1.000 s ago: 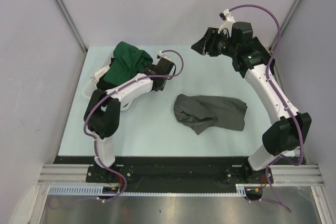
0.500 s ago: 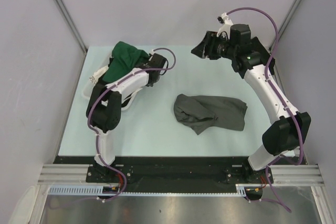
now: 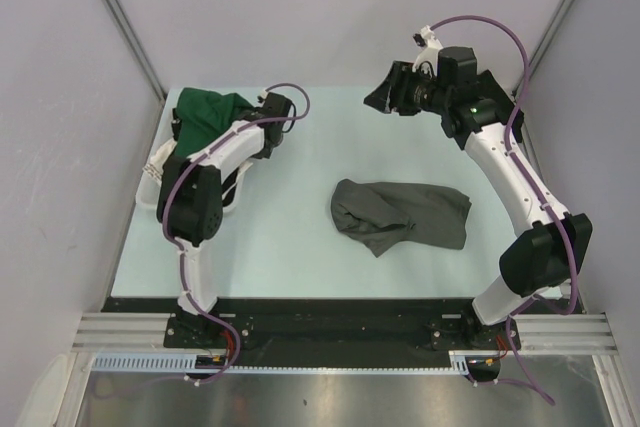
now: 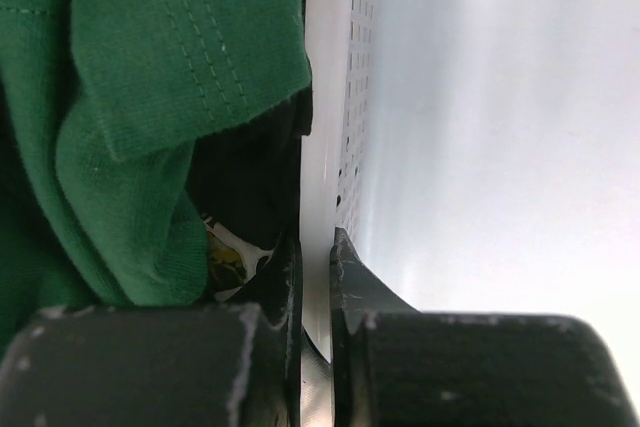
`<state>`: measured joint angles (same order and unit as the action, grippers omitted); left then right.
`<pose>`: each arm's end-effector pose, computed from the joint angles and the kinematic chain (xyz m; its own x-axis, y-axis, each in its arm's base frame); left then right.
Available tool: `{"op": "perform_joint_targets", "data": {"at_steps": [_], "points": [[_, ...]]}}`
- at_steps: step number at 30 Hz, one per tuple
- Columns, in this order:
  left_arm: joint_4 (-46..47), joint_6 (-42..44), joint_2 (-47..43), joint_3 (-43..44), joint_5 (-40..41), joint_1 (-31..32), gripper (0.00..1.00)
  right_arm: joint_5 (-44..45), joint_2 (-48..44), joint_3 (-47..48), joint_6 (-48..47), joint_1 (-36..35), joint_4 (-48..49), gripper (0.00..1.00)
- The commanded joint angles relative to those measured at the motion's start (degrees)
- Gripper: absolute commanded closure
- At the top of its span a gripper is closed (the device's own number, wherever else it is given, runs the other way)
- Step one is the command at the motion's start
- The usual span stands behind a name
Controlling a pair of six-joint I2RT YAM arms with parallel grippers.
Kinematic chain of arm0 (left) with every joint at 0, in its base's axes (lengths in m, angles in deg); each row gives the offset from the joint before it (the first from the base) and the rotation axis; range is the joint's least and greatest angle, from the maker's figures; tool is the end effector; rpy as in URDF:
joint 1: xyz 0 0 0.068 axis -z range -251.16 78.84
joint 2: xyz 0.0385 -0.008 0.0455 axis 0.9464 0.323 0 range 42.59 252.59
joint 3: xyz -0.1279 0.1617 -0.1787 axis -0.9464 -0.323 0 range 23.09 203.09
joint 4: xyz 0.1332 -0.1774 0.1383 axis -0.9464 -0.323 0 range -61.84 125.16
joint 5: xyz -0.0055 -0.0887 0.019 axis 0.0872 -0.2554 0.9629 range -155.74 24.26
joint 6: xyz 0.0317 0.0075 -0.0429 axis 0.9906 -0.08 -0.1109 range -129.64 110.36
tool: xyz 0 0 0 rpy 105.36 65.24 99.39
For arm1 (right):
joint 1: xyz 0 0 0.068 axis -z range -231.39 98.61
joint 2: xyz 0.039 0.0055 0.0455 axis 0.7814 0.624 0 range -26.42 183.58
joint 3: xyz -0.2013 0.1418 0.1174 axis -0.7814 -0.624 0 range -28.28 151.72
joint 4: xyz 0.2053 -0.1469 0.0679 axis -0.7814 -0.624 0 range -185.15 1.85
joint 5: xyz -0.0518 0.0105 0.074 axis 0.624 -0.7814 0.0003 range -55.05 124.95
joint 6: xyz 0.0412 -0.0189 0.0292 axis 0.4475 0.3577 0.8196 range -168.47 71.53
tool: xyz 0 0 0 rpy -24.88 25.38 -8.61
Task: Fold and stack the t-shirts
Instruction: Move the tshirt to the center of the board
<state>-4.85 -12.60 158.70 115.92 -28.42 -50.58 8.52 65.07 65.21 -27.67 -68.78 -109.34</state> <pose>0.4110 -0.1313 0.2175 -0.8364 0.2701 -0.4768 -0.0188 0.8554 0.5176 0.3480 0.1255 0.4111 -0.5306 0.1671 -0.8310 -0.5139 0.7162 0.4722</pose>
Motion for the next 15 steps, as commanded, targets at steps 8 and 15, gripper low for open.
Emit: {"op": "perform_joint_targets", "data": {"at_steps": [8,15], "points": [[-6.0,-5.5,-0.9,-2.5,6.3,-8.7,1.0,-1.2,-1.8,-0.1,0.1,0.1,-0.3,0.4],[-3.9,-5.7,-5.5,-9.7,5.9,-9.8,1.0,-1.3,-1.2,-0.2,0.6,-1.0,1.2,0.4]]}}
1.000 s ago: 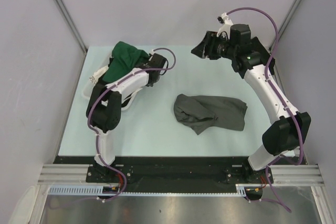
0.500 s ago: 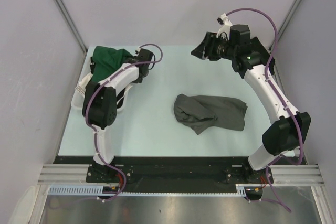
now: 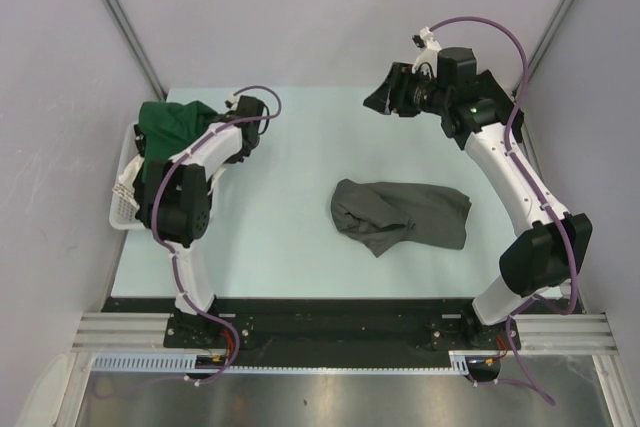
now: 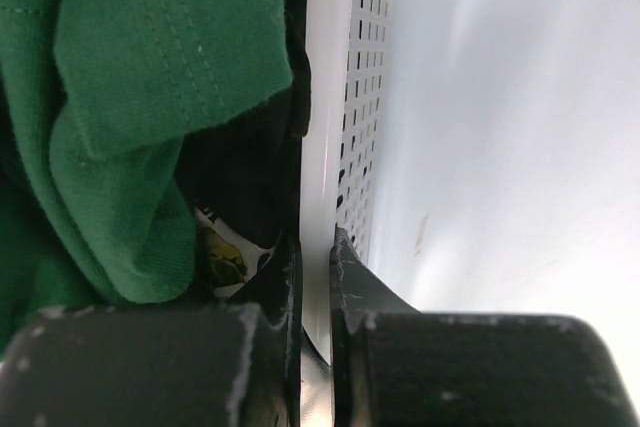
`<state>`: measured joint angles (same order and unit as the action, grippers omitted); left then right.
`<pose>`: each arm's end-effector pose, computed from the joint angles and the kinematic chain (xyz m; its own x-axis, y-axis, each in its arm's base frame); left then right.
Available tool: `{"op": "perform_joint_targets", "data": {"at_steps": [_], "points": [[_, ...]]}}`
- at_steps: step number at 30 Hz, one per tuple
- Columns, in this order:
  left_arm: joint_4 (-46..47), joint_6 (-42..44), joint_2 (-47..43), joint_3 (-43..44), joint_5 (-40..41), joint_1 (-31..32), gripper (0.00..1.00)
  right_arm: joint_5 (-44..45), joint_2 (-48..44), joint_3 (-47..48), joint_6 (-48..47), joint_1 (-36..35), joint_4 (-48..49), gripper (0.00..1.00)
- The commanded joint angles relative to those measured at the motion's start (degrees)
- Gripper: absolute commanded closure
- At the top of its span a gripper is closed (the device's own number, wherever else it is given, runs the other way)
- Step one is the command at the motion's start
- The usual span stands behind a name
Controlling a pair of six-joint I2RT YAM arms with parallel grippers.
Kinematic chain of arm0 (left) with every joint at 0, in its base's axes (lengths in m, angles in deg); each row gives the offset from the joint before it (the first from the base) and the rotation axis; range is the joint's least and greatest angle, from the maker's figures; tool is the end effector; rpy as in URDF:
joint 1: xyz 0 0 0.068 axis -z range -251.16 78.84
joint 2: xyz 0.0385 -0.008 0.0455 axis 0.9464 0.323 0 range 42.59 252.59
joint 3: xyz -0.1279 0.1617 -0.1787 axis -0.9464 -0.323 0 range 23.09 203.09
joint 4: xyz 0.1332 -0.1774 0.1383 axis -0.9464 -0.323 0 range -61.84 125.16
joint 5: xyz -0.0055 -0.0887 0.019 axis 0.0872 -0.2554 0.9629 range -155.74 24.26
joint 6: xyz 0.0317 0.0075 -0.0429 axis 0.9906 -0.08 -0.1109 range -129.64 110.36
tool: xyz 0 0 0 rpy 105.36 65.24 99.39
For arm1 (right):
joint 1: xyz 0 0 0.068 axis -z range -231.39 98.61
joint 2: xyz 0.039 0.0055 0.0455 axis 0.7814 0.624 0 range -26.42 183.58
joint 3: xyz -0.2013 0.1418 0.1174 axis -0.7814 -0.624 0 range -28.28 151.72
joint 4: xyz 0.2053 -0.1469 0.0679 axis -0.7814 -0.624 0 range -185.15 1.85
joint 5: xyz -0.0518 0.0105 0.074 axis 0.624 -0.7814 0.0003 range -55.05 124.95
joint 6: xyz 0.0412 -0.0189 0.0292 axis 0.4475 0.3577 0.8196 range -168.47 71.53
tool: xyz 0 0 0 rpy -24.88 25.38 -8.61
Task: Fold and stack the t-shirts
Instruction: Move the tshirt to the center of the board
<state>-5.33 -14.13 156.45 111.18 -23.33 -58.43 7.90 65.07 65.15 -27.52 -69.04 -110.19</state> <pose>0.4089 -0.0678 0.2107 -0.8822 0.1400 -0.4497 -0.1718 0.7934 0.5839 0.3467 0.1272 0.4093 -0.5478 0.1599 -0.8212 -0.5153 0.7088 0.4817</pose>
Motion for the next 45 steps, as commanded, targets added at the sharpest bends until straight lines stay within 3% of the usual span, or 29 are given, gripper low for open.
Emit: {"op": "perform_joint_targets", "data": {"at_steps": [1,8,15,23,26,29,35,42,45], "points": [[-3.1,-4.2,-3.6,-5.9,1.3,-1.9,1.0,-0.9,-1.2,-0.2,0.5,-0.8,2.2,0.4],[-4.3,-4.1,-5.4,-7.1,2.5,-2.0,1.0,0.0,-0.5,-0.3,-0.6,-1.2,1.5,0.4],[-5.7,-5.3,-7.3,-9.4,6.5,-2.1,1.0,6.8,0.1,-0.3,-5.6,-1.2,-3.2,0.4],[-8.4,-7.3,-7.2,-10.2,8.5,-2.4,0.99,6.7,0.5,-0.3,-6.6,-1.1,-4.8,0.4],[-9.0,-8.1,-7.5,-10.2,8.8,-2.4,0.93,7.1,0.8,-0.3,-6.8,-1.1,-4.9,0.39],[-9.0,-8.6,-8.7,-10.0,8.2,-2.4,0.68,9.5,1.2,-0.3,-7.6,-1.2,-6.0,0.37],[-7.2,-6.8,-11.5,-7.1,5.0,-2.1,0.52,18.9,1.0,-0.3,-11.3,-2.5,-8.9,0.25],[-8.3,-5.0,-14.4,1.5,0.3,-0.3,0.46,33.7,-0.4,-0.3,-10.8,-3.1,-10.4,0.18],[-7.2,-4.3,-16.6,4.8,-9.1,1.7,0.48,38.7,-0.4,-0.3,-8.6,-2.2,-10.9,0.03]]}}
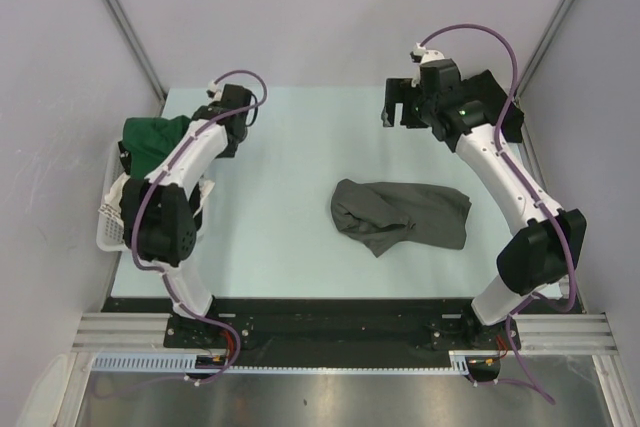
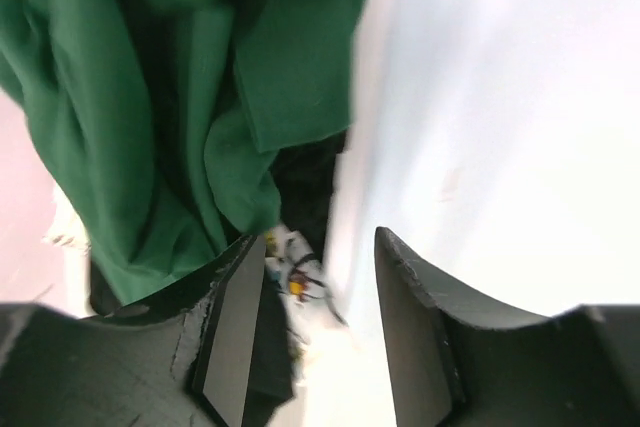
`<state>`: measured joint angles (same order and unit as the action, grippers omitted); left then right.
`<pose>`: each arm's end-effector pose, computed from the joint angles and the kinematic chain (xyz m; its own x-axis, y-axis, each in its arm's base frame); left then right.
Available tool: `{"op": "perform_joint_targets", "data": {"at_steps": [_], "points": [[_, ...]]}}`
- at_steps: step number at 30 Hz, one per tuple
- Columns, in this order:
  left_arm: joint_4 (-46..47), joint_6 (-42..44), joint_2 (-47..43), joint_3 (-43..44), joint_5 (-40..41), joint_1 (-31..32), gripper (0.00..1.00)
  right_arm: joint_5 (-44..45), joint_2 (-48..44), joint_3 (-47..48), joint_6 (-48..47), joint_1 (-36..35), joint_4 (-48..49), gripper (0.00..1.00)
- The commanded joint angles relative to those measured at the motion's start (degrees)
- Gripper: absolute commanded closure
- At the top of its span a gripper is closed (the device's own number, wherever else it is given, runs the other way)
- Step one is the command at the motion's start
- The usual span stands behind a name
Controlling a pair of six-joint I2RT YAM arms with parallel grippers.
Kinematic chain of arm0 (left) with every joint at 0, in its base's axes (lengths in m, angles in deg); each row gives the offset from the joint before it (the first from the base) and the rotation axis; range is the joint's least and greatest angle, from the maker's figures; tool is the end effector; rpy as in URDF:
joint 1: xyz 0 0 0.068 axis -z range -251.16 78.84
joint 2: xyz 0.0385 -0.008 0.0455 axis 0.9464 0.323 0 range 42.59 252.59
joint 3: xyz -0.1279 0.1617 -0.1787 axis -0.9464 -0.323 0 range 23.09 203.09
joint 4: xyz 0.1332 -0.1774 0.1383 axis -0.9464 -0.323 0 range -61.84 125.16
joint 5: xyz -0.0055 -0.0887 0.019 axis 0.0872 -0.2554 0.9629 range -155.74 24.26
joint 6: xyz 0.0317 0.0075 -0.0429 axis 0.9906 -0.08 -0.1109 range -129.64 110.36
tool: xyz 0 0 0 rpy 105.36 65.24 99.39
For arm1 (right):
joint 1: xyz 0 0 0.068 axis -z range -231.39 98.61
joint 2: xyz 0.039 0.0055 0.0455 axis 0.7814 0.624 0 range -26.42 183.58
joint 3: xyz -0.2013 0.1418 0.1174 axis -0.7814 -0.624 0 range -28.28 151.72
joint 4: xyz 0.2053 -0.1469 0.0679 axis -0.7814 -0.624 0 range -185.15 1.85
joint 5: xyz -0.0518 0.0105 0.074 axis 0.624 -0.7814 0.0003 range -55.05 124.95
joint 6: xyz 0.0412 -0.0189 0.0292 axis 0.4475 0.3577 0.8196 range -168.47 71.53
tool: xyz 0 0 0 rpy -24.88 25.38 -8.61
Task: Fold and stack the t-shirts
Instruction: Move the tshirt to the center of the board, then flatten out the tshirt
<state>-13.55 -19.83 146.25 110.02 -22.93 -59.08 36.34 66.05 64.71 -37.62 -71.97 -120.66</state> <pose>0.3725 -0.0550 0.2659 -0.8537 0.0499 -0.5184 -0.2781 0.7979 0.5348 0.3456 0.1287 0.3814 -0.5495 -0.0053 -0.8355 -0.2329 0.9613 0.1471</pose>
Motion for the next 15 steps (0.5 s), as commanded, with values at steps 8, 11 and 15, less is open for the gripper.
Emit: {"op": "perform_joint_targets", "data": {"at_steps": [8,11,15], "points": [[9.9,-2.4,-12.8,3.3,-23.9,10.4,0.36,0.5,5.4,-0.2,6.5,6.8,-9.4,0.01],[14.5,-5.3,-15.2,-1.0,-29.9,13.9,0.22,2.6,4.2,-2.2,5.5,6.8,-10.1,0.0],[21.0,-8.9,-17.5,-7.0,-37.0,17.2,0.16,5.5,2.3,-3.9,3.7,7.9,-11.6,0.0]]}}
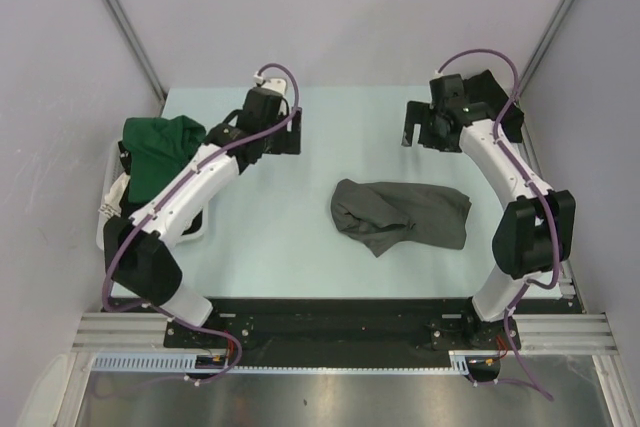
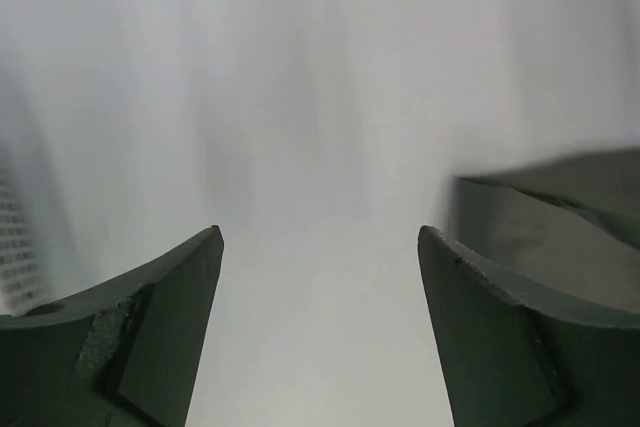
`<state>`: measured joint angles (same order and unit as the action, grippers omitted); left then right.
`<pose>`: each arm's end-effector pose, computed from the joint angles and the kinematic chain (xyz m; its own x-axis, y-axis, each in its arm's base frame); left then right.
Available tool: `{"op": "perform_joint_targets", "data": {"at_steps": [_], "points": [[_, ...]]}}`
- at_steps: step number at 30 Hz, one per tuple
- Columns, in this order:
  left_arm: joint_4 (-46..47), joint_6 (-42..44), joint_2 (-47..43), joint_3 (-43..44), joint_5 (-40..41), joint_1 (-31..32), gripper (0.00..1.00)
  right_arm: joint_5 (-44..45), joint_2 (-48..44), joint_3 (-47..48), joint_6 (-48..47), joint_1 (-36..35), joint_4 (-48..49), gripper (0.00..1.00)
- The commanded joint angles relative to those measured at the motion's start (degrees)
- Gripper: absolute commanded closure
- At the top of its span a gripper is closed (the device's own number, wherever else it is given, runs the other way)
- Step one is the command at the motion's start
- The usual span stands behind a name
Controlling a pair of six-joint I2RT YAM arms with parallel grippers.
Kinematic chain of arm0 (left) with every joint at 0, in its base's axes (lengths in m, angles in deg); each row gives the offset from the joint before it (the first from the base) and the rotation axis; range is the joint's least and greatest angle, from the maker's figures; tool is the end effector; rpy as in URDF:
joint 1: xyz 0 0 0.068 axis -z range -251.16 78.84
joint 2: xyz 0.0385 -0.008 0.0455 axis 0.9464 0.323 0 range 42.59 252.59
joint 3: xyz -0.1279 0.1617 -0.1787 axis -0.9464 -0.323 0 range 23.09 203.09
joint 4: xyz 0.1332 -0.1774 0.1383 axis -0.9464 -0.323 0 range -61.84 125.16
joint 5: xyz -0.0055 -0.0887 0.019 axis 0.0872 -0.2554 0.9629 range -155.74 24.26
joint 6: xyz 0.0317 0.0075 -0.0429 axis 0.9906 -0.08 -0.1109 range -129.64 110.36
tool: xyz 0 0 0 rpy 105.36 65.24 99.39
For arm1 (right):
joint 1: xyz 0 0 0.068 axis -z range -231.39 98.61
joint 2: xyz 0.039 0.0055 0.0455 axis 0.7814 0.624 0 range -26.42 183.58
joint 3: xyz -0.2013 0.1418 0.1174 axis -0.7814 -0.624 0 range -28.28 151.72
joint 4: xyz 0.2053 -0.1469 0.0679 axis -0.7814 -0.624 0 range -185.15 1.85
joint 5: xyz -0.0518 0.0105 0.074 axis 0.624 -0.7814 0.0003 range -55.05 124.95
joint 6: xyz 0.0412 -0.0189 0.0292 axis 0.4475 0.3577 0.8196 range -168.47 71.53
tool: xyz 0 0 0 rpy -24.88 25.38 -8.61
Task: Fold and stack the t-shirts
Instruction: Flatten out the tshirt
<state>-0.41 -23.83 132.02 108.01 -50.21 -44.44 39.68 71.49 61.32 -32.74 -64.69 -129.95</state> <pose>0.3161 -0.1485 0.3483 -0.6189 0.0471 -0.7841 0.1016 0.9946 -0.0205 0.3682 0.0839 0.3149 -0.7668 0.0964 -0.6346 0.0312 0.9931 0.1131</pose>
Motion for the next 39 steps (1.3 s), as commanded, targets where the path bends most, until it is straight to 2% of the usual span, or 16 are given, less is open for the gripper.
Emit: {"op": "perform_joint_targets", "data": {"at_steps": [1,4,10,17,26,32,39], "points": [[9.0,-5.2,-3.5,-5.9,-12.6,3.3,0.16,0.3,-3.2,-0.8,-1.4,1.3,-3.5,0.0],[11.9,-5.8,-2.4,-7.8,-15.0,7.0,0.15,-3.7,-4.9,-4.3,-1.1,3.9,-4.0,0.0],[13.9,-4.9,5.5,-5.4,-20.5,17.3,0.18,-3.9,-9.8,-8.0,-0.5,8.1,-3.6,0.0],[8.2,0.8,17.9,8.6,-19.1,28.5,0.2,-2.4,-14.0,-8.0,0.5,12.8,-3.8,0.0],[-1.8,4.9,27.7,21.7,-11.0,33.4,0.2,-1.5,-16.7,-8.0,1.3,15.7,-4.7,0.0],[-4.2,3.9,32.1,21.8,-7.0,35.3,0.21,-0.3,-18.5,-8.0,1.8,17.1,-4.4,0.0],[-4.2,2.7,35.6,22.3,-4.2,35.9,0.22,-3.1,-18.9,-8.0,2.5,17.3,-4.9,0.0]]}}
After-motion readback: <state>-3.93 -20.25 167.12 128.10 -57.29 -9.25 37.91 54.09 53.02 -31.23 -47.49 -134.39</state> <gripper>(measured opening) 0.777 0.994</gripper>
